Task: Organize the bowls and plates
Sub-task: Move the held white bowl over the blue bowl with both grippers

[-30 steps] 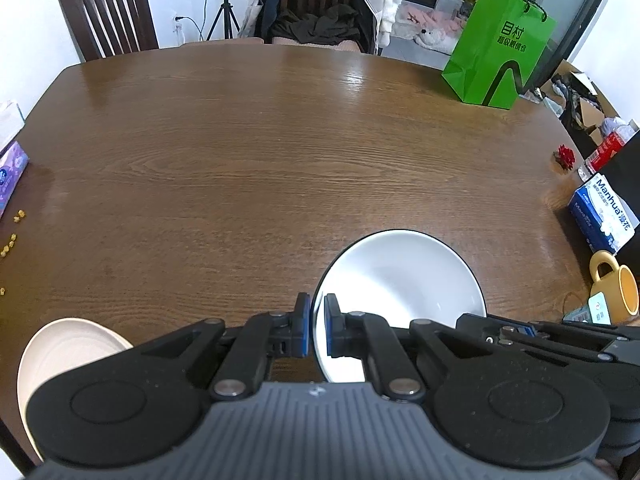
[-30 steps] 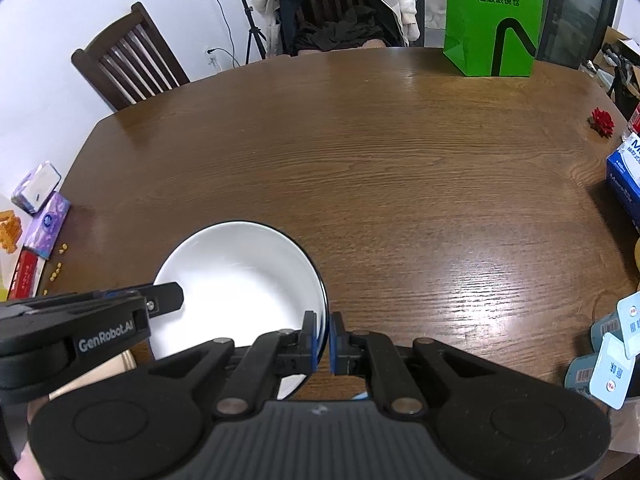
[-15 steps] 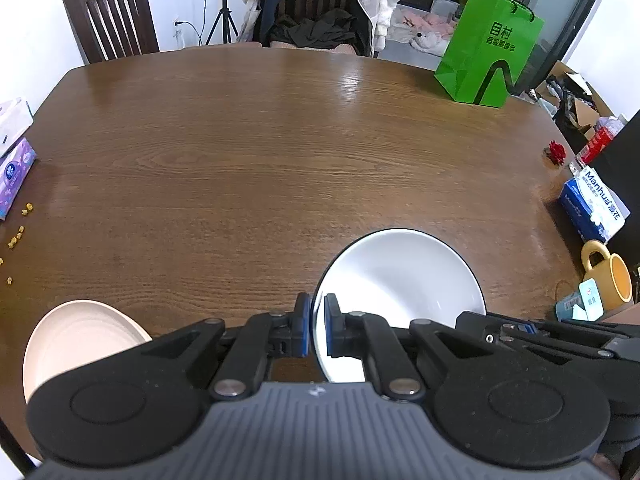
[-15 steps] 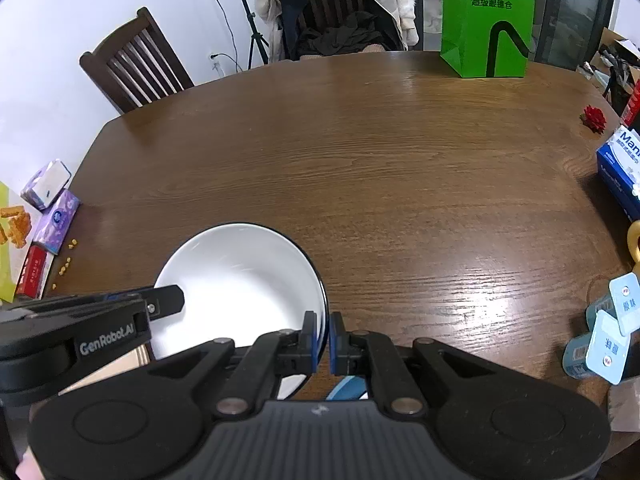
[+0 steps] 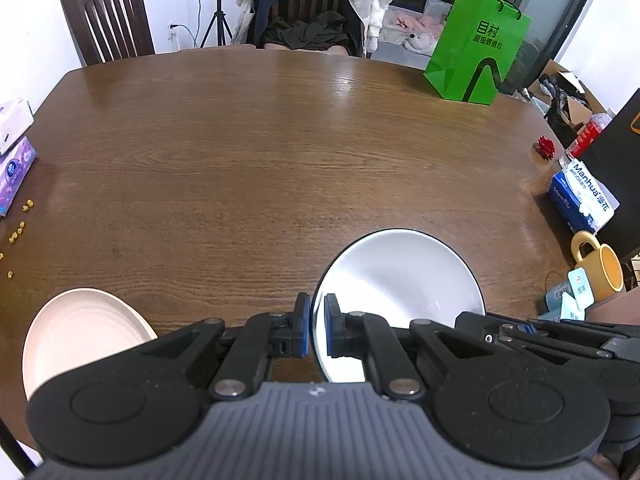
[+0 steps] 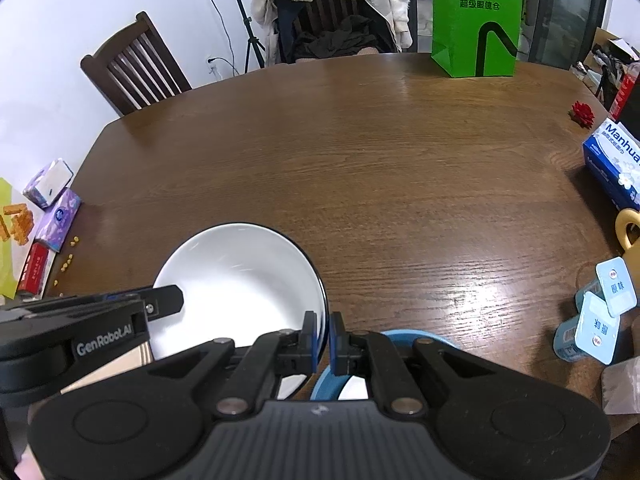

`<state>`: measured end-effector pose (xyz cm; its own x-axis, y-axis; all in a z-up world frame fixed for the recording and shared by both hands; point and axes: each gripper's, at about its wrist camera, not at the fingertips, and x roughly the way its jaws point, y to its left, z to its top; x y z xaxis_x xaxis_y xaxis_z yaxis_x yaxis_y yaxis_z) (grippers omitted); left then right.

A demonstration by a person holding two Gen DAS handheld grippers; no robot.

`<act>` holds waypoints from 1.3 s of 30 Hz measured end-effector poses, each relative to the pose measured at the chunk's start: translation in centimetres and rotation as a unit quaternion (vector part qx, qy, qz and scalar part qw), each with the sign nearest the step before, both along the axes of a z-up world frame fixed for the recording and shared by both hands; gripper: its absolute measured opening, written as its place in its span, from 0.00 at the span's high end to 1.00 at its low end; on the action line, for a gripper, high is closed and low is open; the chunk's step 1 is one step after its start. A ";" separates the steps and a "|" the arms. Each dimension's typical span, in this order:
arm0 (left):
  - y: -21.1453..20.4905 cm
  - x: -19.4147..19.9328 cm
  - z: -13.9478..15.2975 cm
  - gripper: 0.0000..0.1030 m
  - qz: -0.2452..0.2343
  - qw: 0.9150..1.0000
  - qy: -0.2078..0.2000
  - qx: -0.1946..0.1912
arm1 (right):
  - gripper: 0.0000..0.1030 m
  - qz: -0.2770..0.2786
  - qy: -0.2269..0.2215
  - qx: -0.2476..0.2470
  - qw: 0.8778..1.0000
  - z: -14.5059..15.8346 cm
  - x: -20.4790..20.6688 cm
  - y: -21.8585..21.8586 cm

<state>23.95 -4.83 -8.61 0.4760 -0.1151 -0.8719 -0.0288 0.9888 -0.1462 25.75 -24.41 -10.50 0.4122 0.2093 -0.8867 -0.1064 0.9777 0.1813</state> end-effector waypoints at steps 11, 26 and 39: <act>-1.3 -0.9 0.3 0.92 -0.015 1.000 -0.001 0.001 | 0.95 -0.014 0.000 -0.001 1.000 0.3 -1.4 -1.2; -3.7 -1.6 0.1 0.92 -0.033 0.999 -0.003 0.001 | 0.94 -0.032 -0.001 -0.002 0.999 0.4 -3.0 -3.2; -5.9 -2.2 -0.3 0.92 -0.055 0.998 0.001 0.001 | 0.95 -0.051 0.001 -0.006 0.999 0.2 -3.8 -5.5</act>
<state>21.76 -10.70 -8.87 0.4590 -0.1653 -0.8729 0.0798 0.9862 -0.1448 21.98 -29.89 -10.35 0.4284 0.1561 -0.8900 -0.0064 0.9855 0.1697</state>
